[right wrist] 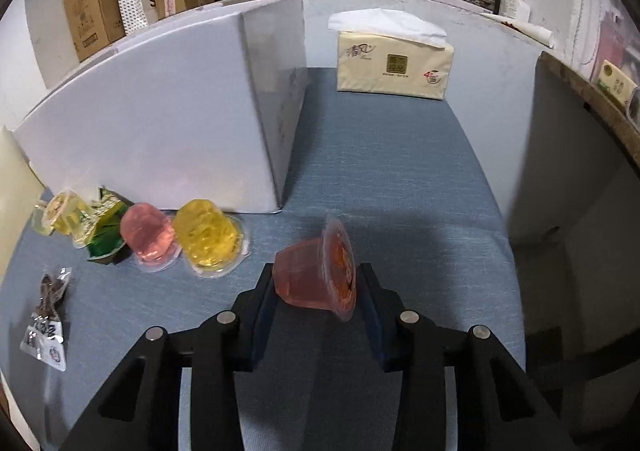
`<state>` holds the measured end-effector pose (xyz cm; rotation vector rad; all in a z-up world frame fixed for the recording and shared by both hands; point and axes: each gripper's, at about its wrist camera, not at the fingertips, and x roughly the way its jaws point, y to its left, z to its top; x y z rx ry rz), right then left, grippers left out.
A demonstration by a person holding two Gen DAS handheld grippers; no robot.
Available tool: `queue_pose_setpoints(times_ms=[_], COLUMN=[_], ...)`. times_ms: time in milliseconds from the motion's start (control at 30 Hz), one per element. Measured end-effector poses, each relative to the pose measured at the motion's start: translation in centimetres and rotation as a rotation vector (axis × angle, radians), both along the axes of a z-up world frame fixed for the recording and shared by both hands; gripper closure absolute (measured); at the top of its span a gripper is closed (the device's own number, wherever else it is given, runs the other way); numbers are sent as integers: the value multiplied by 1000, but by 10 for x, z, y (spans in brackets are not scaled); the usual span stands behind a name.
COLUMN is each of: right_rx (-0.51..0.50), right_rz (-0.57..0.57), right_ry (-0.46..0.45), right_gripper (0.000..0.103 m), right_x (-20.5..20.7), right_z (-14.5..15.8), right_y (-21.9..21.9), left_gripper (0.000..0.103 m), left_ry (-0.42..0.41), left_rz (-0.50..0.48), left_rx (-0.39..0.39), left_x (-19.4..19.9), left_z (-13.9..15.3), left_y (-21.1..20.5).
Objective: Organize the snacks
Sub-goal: 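Grasp the pink jelly cup with the right tool, then grasp the brown snack bag with the left tool while the right tool holds the pink cup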
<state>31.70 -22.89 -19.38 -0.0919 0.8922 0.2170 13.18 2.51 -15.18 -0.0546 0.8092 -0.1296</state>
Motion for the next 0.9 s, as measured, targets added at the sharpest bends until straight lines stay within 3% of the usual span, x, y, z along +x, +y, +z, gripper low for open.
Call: queue_pose_setpoints(times_ms=[233, 400, 567, 900], right_rx=[24, 59, 107, 170], right_rz=[17, 70, 102, 127], right_ry=[-39, -89, -115, -116], right_gripper=[71, 71, 71, 70], right_x=[-24, -58, -94, -128], right_z=[19, 39, 57, 62], right_y=[1, 10, 16, 12], left_gripper=[0, 0, 0, 0], left_ry=[3, 34, 50, 89], left_rz=[23, 15, 23, 69], left_rx=[24, 40, 7, 21], left_x=[13, 33, 49, 79], left_z=[-7, -23, -35, -52], left_y=[-2, -6, -5, -8])
